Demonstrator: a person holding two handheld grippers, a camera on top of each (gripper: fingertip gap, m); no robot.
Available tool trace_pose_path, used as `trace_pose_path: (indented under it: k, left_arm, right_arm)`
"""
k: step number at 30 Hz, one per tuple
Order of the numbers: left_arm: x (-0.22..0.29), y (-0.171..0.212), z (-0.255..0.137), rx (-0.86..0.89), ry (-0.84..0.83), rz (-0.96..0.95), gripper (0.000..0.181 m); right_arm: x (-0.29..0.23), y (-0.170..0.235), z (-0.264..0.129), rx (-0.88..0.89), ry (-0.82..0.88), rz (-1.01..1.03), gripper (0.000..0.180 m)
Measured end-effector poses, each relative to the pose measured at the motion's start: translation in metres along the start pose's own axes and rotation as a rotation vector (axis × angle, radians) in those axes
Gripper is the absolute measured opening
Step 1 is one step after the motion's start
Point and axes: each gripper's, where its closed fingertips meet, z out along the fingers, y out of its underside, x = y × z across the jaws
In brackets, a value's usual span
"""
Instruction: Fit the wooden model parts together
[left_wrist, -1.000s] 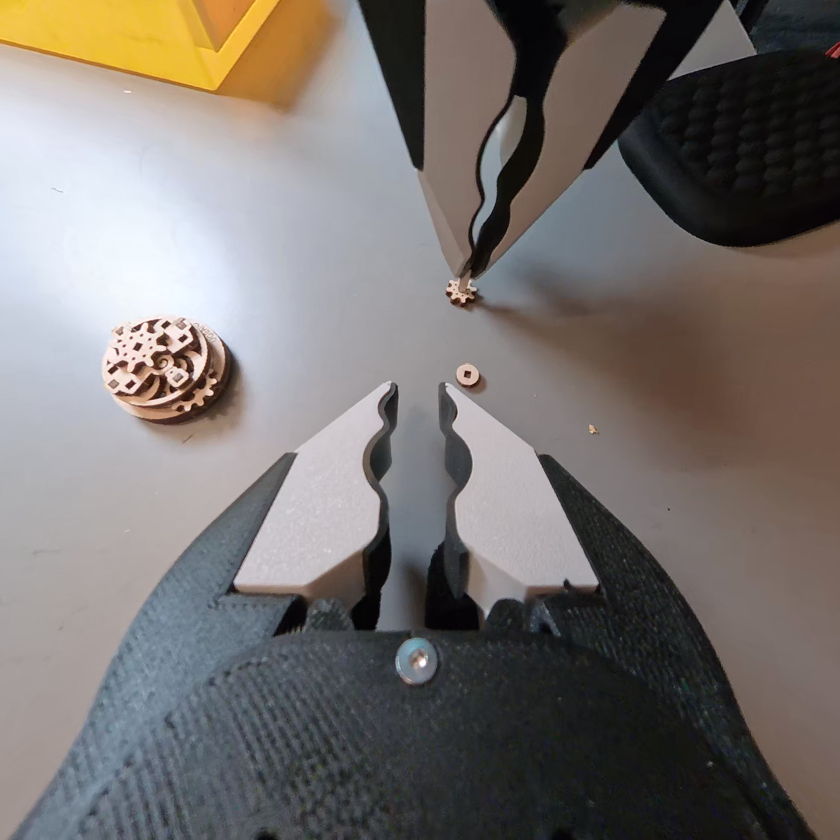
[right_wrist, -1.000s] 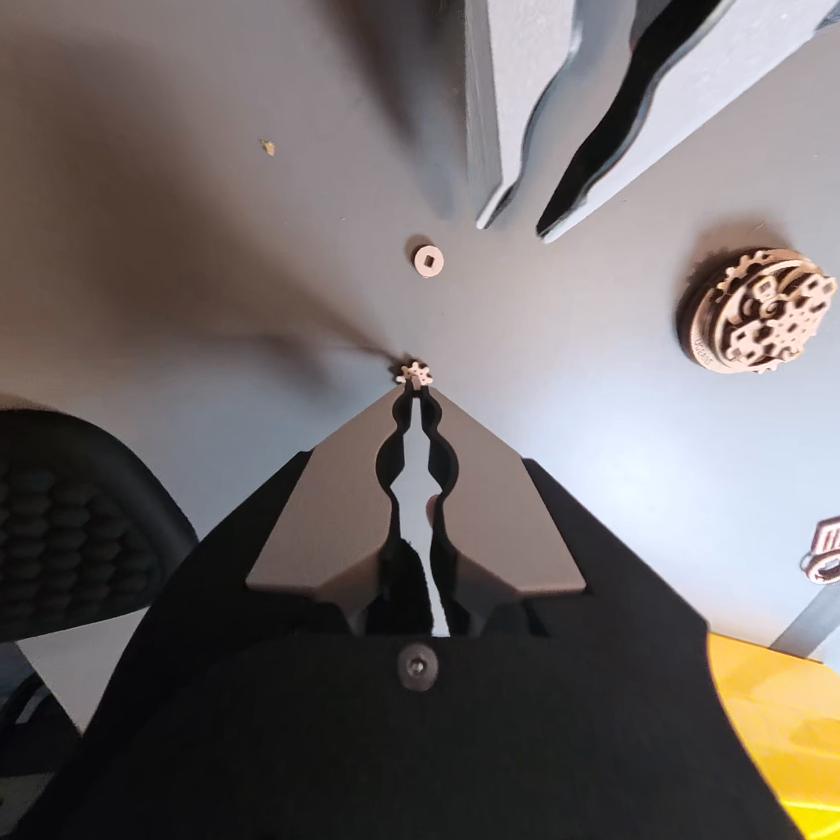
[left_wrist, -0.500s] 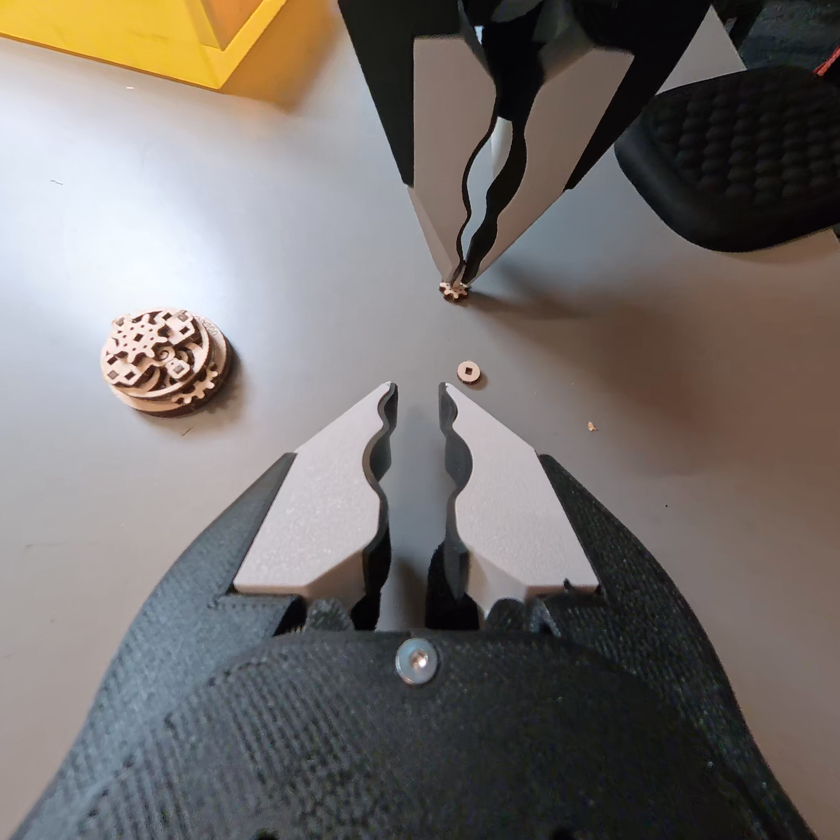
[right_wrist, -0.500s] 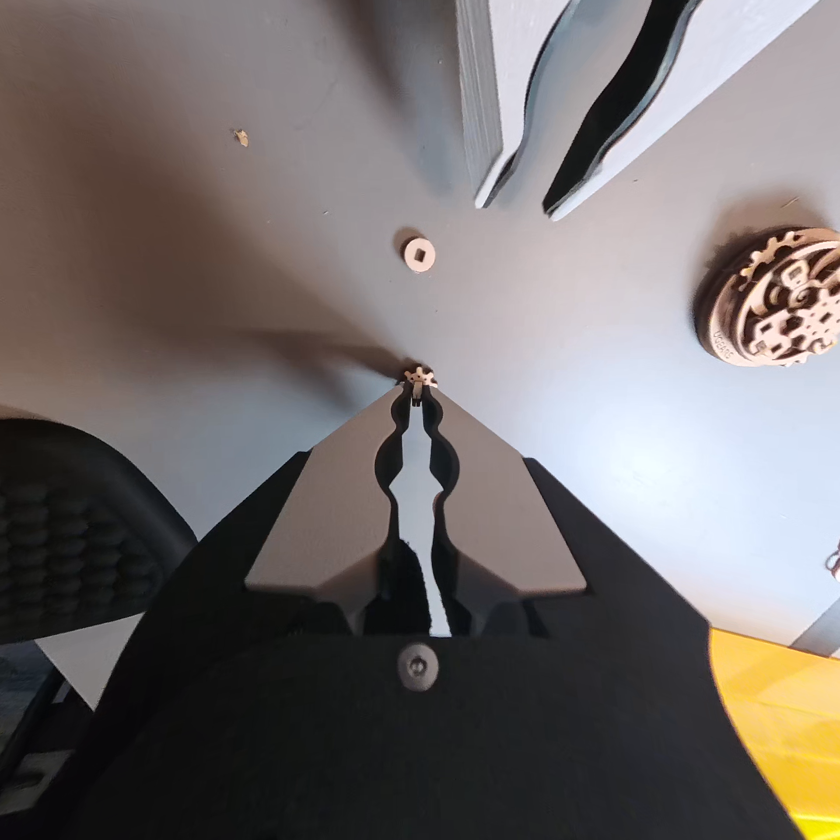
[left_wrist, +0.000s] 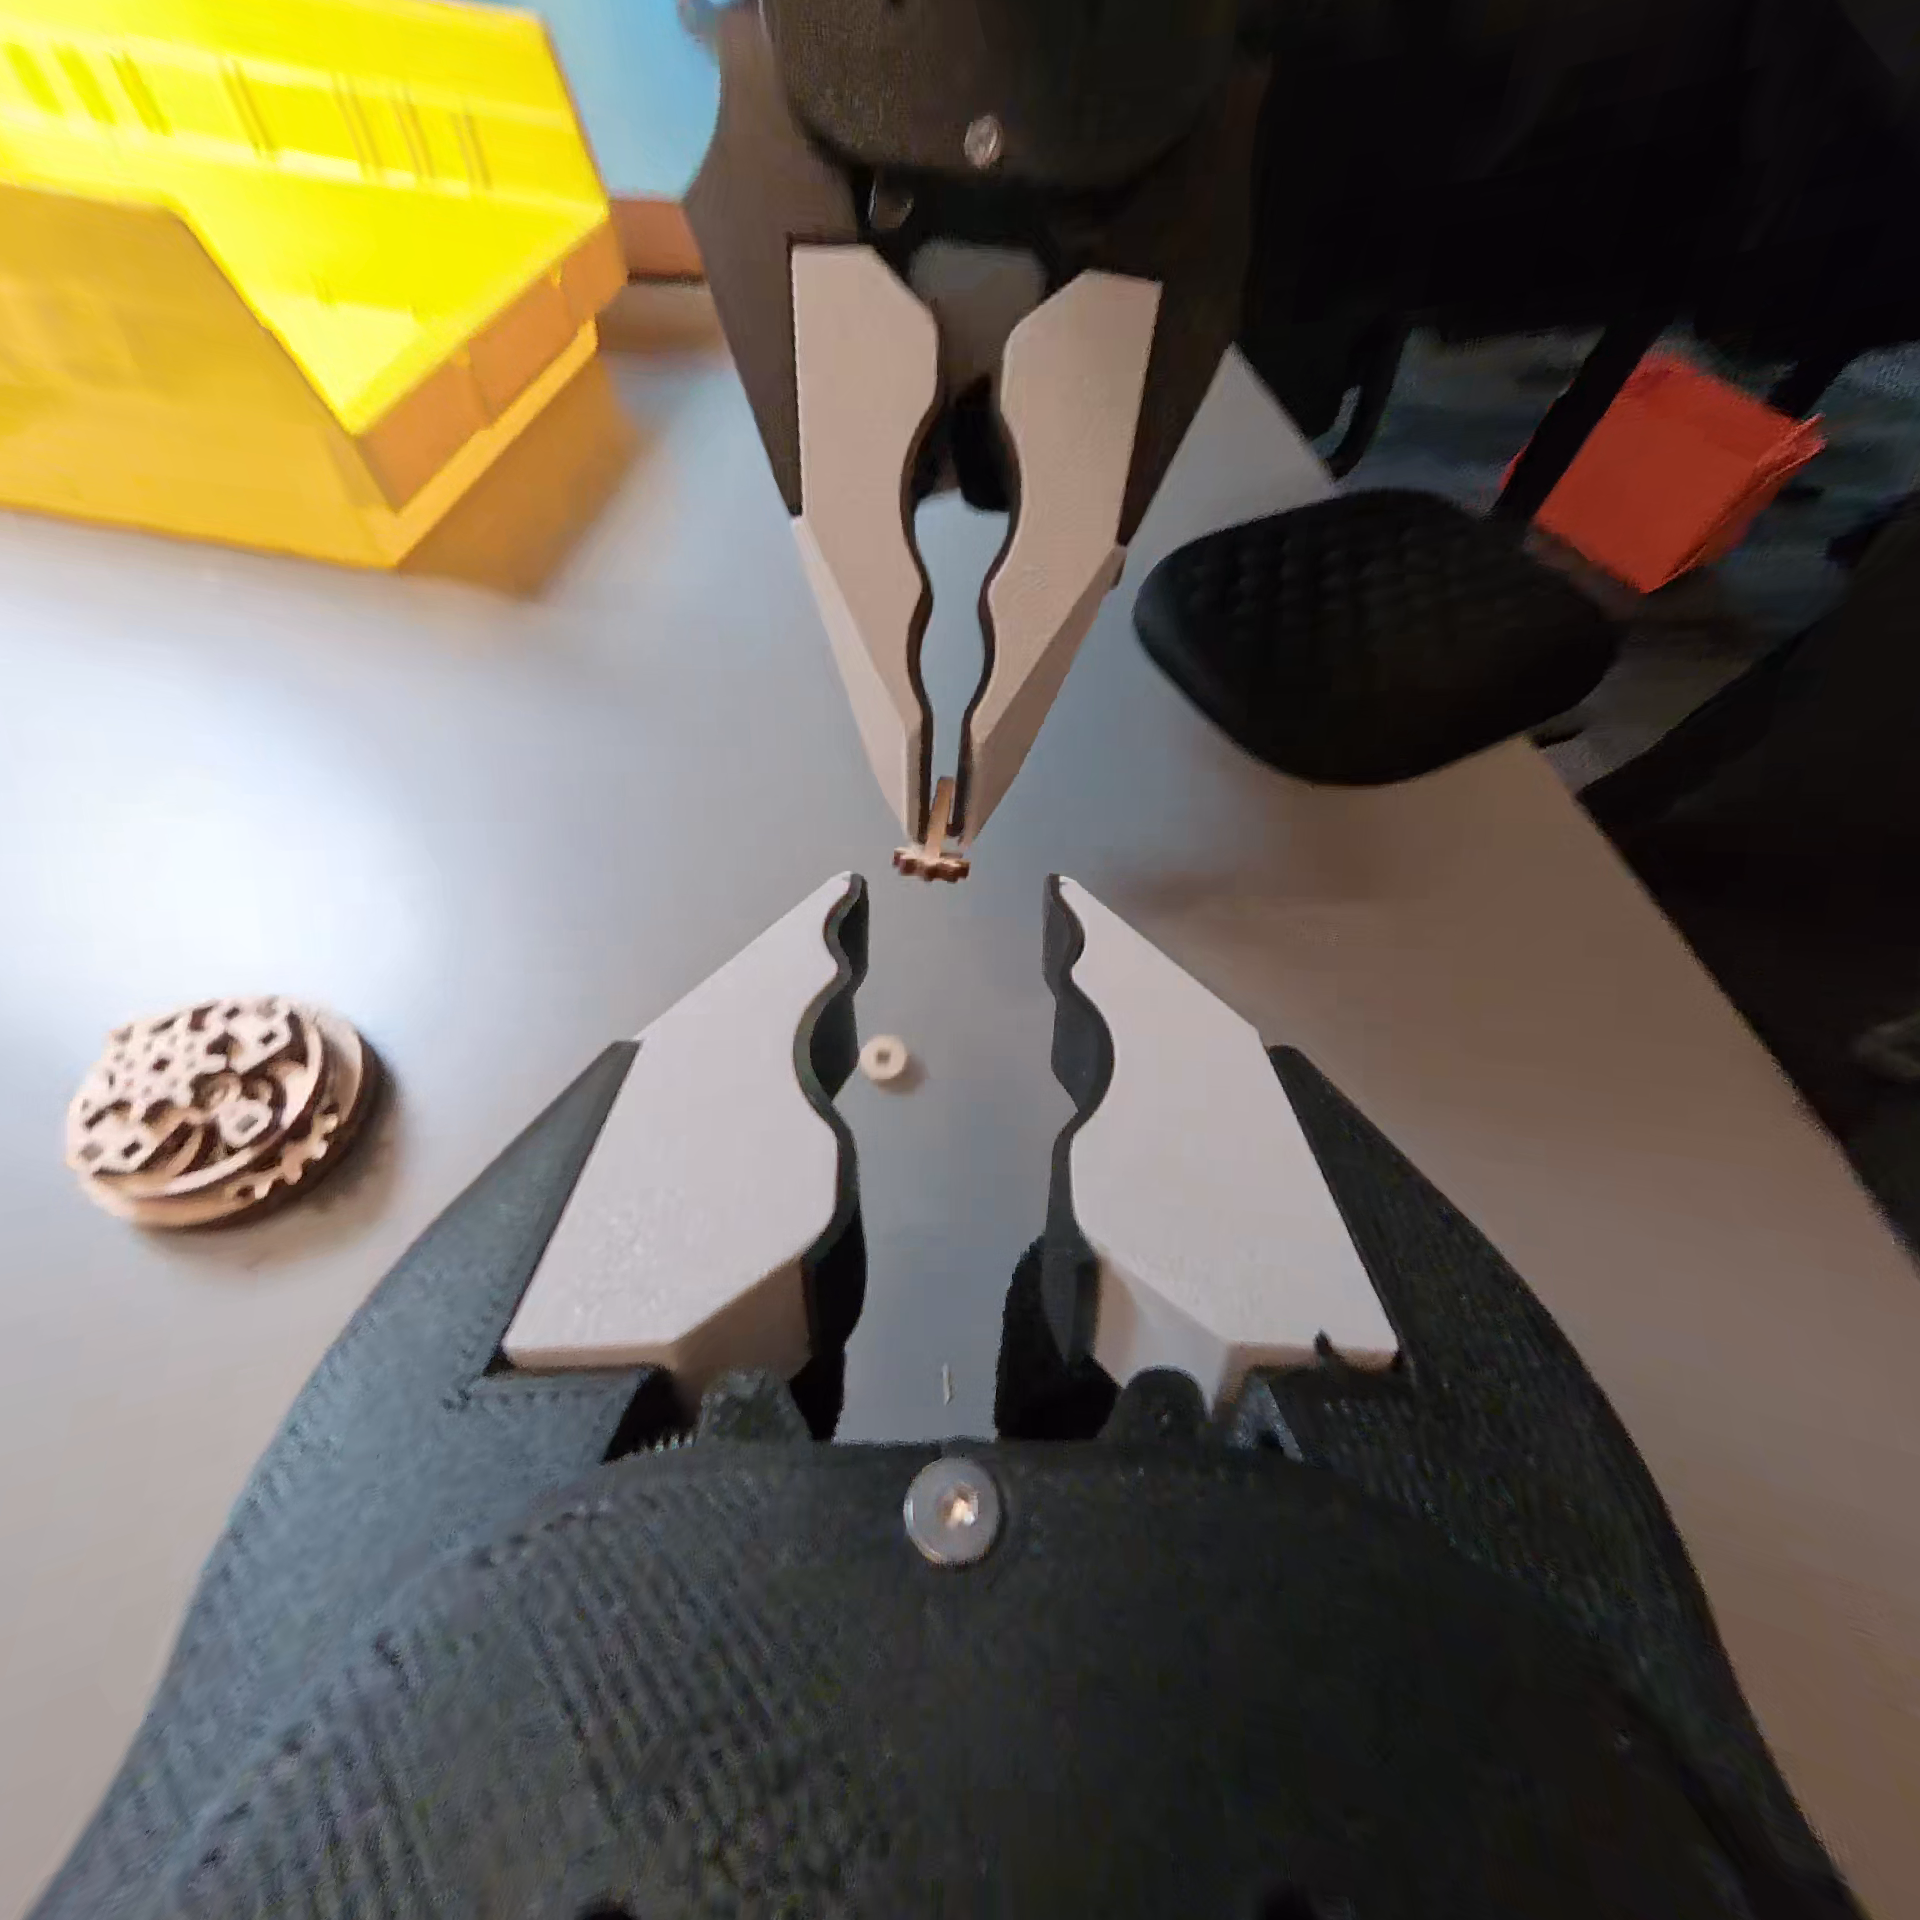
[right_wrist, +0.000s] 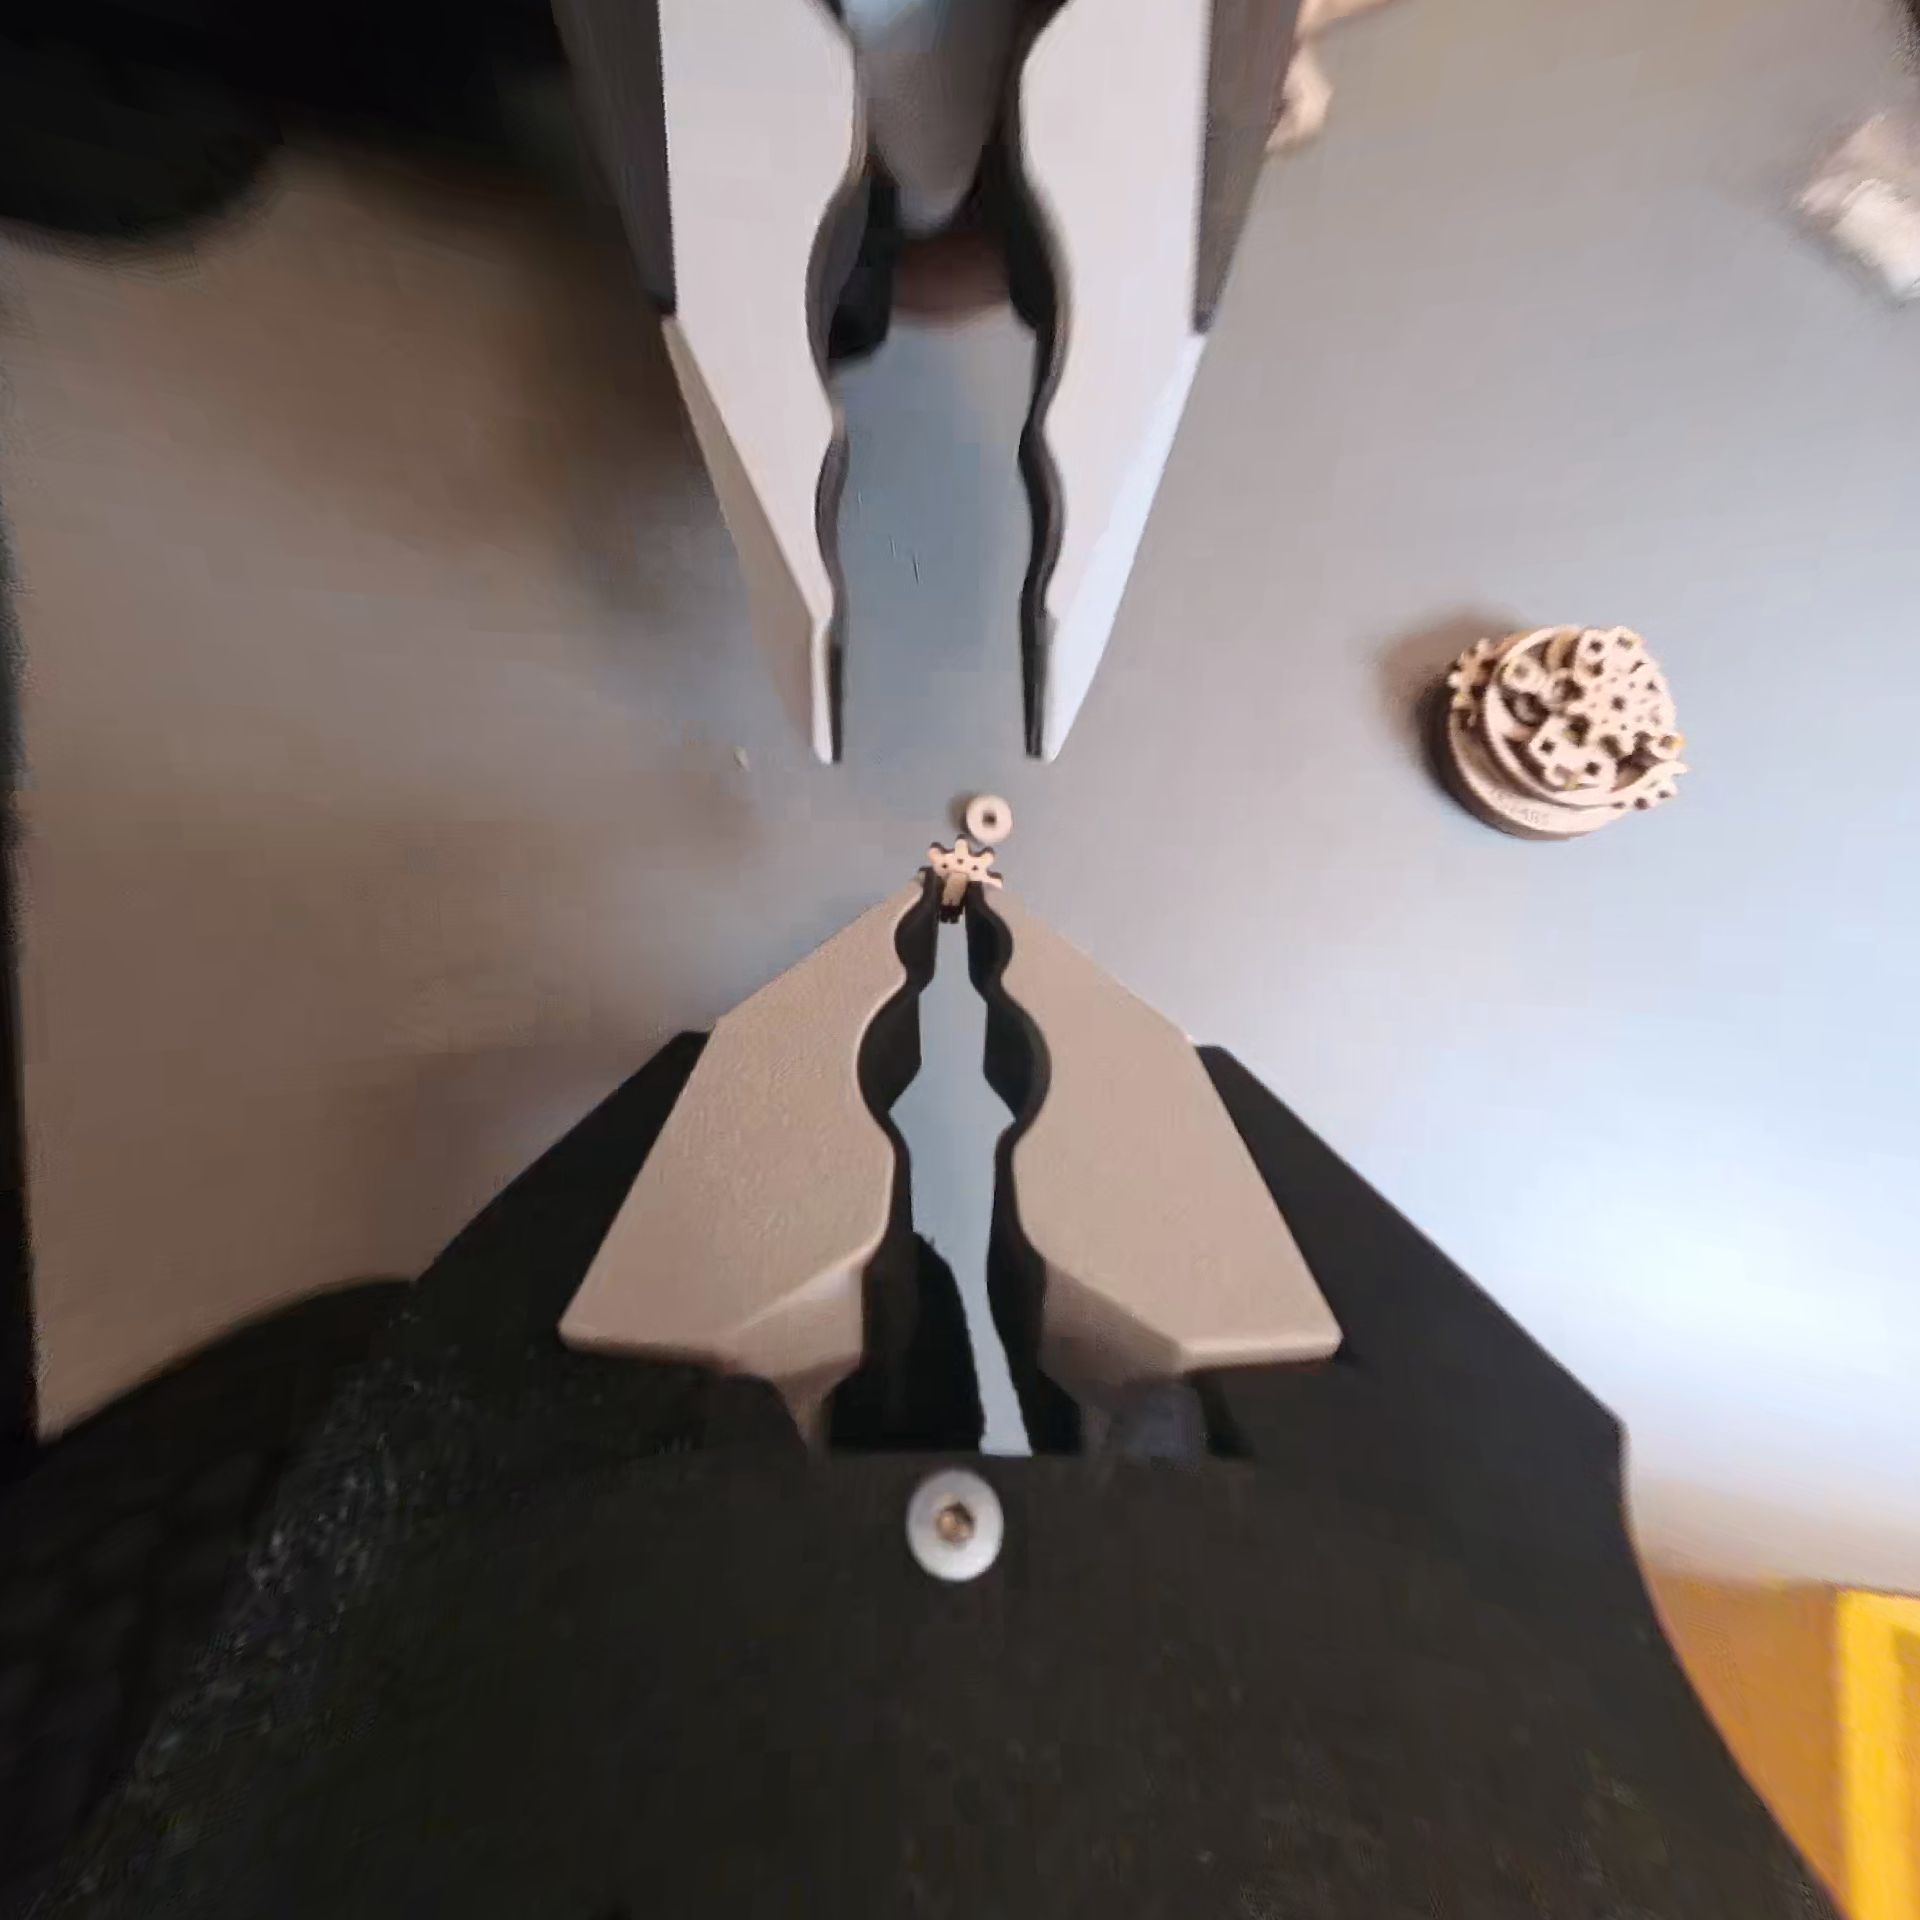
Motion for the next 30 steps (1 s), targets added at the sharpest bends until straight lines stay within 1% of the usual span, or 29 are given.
trace_pose_path:
  k: [3,5,9,11,13,16,21,25,30]
  left_arm:
    - [0.013,-0.013,-0.001,0.061,0.052,-0.007,0.03]
    - [0.018,-0.016,0.004,0.067,0.061,-0.019,0.029]
    - [0.028,-0.014,0.017,0.019,0.065,-0.01,0.03]
    - [0.03,-0.016,0.02,0.001,0.032,-0.01,0.03]
    - [0.034,-0.02,0.019,-0.008,0.012,-0.015,0.031]
    - [0.053,-0.024,0.014,0.007,0.036,-0.018,0.031]
    - [0.081,-0.018,0.008,-0.014,0.042,0.017,0.028]
    - [0.097,-0.017,0.016,-0.001,0.127,0.039,0.016]
    - [0.102,-0.02,0.034,0.005,0.209,0.076,0.009]
  right_arm:
    - [-0.009,-0.011,-0.014,0.235,0.003,0.084,0.002]
    - [-0.019,-0.01,-0.021,0.31,0.01,0.106,0.003]
    - [-0.032,0.014,-0.022,0.225,0.071,0.095,0.003]
    - [-0.035,0.017,-0.024,0.191,0.109,0.063,0.003]
    - [-0.045,0.007,-0.028,0.217,0.11,0.034,0.003]
    - [-0.057,-0.011,-0.034,0.255,0.139,-0.045,0.003]
    - [-0.081,-0.035,-0.038,0.333,0.148,-0.132,0.003]
    - [-0.095,-0.037,-0.04,0.362,0.158,-0.13,0.003]
    - [-0.097,-0.025,-0.047,0.379,0.2,-0.077,0.002]
